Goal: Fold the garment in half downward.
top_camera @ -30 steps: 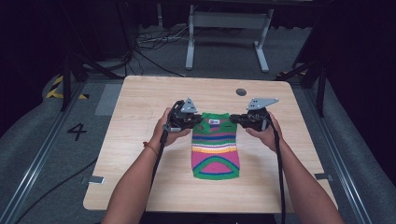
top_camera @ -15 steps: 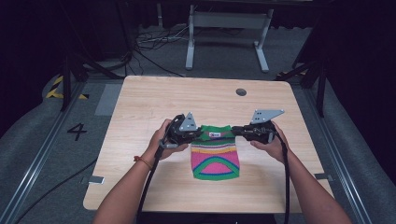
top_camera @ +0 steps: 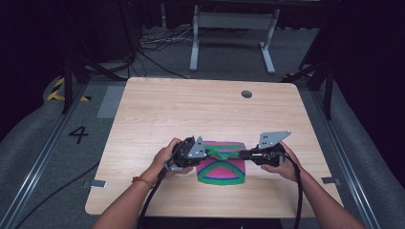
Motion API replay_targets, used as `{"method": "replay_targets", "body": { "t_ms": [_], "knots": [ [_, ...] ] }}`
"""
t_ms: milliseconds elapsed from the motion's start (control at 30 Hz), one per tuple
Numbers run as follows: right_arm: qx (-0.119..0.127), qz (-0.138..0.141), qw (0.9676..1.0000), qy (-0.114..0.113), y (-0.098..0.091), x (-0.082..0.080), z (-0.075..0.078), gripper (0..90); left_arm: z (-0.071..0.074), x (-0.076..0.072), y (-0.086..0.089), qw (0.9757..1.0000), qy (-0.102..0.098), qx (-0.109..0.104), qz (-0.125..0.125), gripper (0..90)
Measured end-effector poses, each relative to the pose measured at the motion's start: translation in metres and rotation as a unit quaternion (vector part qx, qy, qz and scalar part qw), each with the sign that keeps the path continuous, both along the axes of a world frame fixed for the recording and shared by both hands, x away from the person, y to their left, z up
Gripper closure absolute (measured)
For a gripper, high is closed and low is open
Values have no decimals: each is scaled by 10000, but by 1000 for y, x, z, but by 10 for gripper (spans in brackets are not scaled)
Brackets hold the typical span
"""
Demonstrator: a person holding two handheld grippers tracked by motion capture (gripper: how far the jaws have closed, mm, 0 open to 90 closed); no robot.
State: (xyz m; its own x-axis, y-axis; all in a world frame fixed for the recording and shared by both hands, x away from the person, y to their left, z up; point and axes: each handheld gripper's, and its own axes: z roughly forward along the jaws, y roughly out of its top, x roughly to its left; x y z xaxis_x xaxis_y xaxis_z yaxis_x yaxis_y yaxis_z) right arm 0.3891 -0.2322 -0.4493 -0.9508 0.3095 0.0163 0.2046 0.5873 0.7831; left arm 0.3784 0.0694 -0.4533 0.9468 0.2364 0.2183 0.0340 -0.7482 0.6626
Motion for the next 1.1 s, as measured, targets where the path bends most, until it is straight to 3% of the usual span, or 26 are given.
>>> {"method": "replay_targets", "body": {
  "t_ms": [500,667,933,1100],
  "knots": [
    [-371,349,9986,148,4,-32,-21,836,-17,-23,5,9981,318,355,-399,768],
    [-464,358,9981,186,1,-38,-24,825,-17,-29,11,9979,420,321,-367,730],
    [-383,182,9991,50,2,-44,-21,789,-13,-32,12,9984,542,-123,-38,697],
    [-353,182,9992,85,14,-46,-25,756,-22,-32,3,9970,762,-34,-159,696]
  ]
}}
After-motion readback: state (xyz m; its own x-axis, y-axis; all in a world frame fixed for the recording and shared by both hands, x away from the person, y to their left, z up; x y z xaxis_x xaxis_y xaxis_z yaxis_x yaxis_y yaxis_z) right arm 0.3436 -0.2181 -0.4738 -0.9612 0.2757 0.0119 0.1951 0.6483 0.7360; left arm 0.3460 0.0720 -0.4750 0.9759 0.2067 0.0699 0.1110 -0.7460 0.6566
